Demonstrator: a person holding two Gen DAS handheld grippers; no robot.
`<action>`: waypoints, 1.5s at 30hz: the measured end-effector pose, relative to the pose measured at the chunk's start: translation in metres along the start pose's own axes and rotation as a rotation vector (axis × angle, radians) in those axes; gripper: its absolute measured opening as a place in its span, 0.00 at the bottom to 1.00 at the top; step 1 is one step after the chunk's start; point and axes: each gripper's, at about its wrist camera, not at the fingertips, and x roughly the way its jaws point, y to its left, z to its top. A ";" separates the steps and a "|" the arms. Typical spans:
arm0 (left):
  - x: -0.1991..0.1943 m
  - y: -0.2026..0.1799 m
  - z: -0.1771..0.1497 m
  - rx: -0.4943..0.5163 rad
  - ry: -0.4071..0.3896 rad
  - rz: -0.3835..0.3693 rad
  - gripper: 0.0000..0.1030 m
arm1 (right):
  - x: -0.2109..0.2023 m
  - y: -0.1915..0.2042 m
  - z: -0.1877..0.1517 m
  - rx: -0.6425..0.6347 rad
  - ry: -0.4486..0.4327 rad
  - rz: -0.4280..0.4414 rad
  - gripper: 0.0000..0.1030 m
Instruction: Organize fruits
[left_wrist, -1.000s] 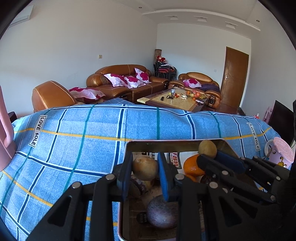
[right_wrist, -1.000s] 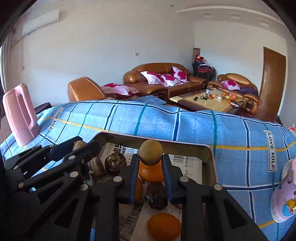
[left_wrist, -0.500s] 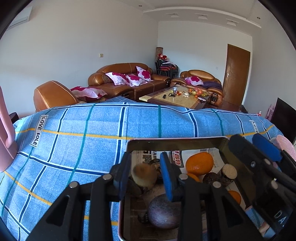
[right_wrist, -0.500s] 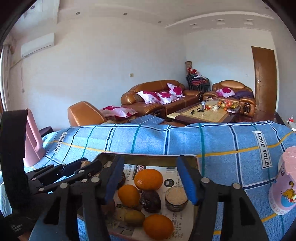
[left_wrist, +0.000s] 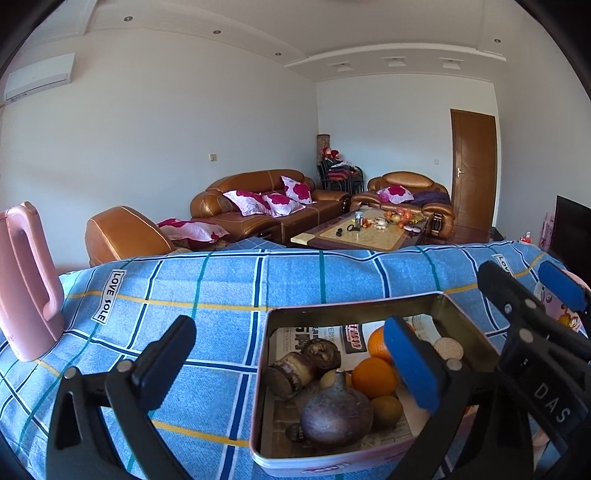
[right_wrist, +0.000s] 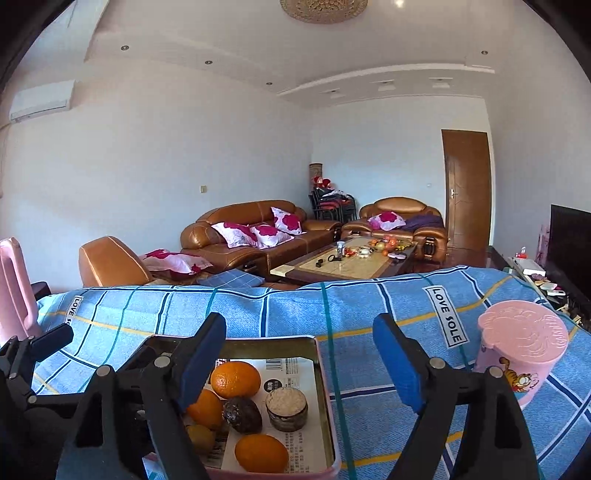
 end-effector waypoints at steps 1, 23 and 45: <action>-0.002 0.000 0.000 0.000 -0.004 0.002 1.00 | -0.005 0.000 -0.001 -0.002 -0.010 -0.005 0.81; -0.057 0.011 -0.016 0.017 -0.080 0.027 1.00 | -0.074 0.005 -0.009 -0.012 -0.181 -0.067 0.85; -0.056 0.007 -0.019 0.029 -0.062 0.063 1.00 | -0.075 0.002 -0.009 -0.008 -0.166 -0.090 0.87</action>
